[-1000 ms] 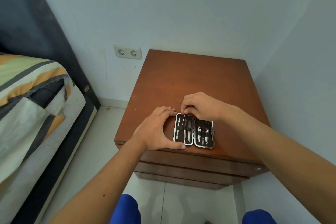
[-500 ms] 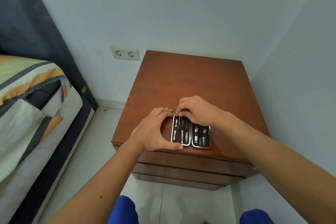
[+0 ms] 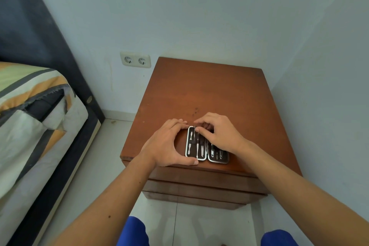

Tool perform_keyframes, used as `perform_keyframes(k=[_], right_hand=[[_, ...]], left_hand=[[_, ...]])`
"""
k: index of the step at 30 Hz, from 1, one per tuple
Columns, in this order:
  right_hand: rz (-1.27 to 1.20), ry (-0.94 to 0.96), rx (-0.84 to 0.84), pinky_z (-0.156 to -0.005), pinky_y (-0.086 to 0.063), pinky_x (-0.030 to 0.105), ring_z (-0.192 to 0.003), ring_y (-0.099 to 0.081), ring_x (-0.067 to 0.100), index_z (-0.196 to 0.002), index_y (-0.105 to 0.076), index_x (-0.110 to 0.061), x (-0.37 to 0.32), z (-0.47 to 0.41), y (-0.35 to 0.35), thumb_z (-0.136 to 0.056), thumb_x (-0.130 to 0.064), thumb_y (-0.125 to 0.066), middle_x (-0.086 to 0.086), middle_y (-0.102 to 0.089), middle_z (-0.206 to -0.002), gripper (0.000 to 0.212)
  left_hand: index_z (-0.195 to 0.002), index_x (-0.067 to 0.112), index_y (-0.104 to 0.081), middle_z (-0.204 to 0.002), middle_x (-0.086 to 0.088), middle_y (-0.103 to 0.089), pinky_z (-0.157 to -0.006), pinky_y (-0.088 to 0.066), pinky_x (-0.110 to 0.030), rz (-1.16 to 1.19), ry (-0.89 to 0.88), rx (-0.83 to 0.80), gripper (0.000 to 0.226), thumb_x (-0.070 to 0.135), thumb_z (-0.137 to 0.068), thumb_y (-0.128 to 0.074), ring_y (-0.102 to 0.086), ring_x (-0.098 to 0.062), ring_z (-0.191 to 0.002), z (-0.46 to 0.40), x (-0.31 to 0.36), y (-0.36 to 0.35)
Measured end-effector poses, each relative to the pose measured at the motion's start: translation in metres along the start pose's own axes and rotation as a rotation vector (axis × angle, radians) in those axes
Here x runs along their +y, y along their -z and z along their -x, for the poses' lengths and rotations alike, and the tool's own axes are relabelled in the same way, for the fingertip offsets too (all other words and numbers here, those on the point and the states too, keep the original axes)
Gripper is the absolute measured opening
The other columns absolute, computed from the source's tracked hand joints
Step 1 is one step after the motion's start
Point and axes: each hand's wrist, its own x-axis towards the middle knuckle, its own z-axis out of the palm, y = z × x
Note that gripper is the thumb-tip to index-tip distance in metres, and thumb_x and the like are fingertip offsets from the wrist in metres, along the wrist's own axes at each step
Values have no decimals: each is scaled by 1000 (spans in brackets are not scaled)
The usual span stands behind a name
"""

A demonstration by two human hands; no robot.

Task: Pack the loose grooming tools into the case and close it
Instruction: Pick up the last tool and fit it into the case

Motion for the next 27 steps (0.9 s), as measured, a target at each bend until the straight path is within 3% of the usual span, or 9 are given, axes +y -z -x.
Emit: perform_keyframes(k=[7,10,14,16,19,23,27], right_hand=[[74,-1,-22,-95,-52,38,-102,-58,7,-100,-76,-29,-2,3,0,-96,-35,-71,-17,-65,-106,9],[92,-31,-23,-97,-50,34,-106,-56,7,-109,-76,-30,-3,8,-1,-93,-43,-71,-19,-64,-111,22],[103,-46,3,-98,-37,19,-113,-49,6,-120,-74,-26,-10,18,-3,-83,-53,-78,-18,-61,-119,45],[124,-46,2,-99,-35,19,-116,-47,6,-122,-74,-24,-13,23,-7,-79,-57,-81,-16,-59,-121,54],[116,-67,4,-101,-36,21,-117,-46,7,-122,-75,-23,-15,25,-9,-77,-56,-83,-15,-58,-122,56],[100,-60,-20,-97,-30,11,-119,-45,8,-123,-75,-24,-16,24,-7,-79,-49,-84,-13,-57,-123,52],[101,-62,-27,-99,-31,16,-119,-45,8,-125,-74,-25,-17,26,-7,-79,-50,-83,-14,-56,-123,53]], left_hand=[[-152,26,-49,-156,16,-43,-117,-23,-20,-15,0,4,117,80,-56,-88,-29,2,-148,1,2,1],[-153,26,-48,-156,16,-42,-117,-24,-21,-16,1,0,116,80,-57,-88,-30,2,-148,1,2,2],[-153,26,-48,-156,16,-42,-117,-26,-23,-9,7,-13,118,82,-57,-86,-29,2,-148,2,2,2],[-152,26,-49,-156,16,-43,-119,-28,-25,-3,10,-13,118,83,-56,-85,-30,1,-149,2,1,2],[-152,25,-49,-156,15,-44,-121,-31,-29,-8,9,-20,118,85,-56,-83,-30,0,-150,2,1,1],[-152,25,-49,-156,15,-44,-120,-31,-29,-6,6,-16,118,85,-56,-83,-30,0,-150,1,1,1],[-152,26,-49,-155,16,-44,-120,-30,-28,-3,4,-8,119,84,-55,-84,-30,0,-150,1,1,0]])
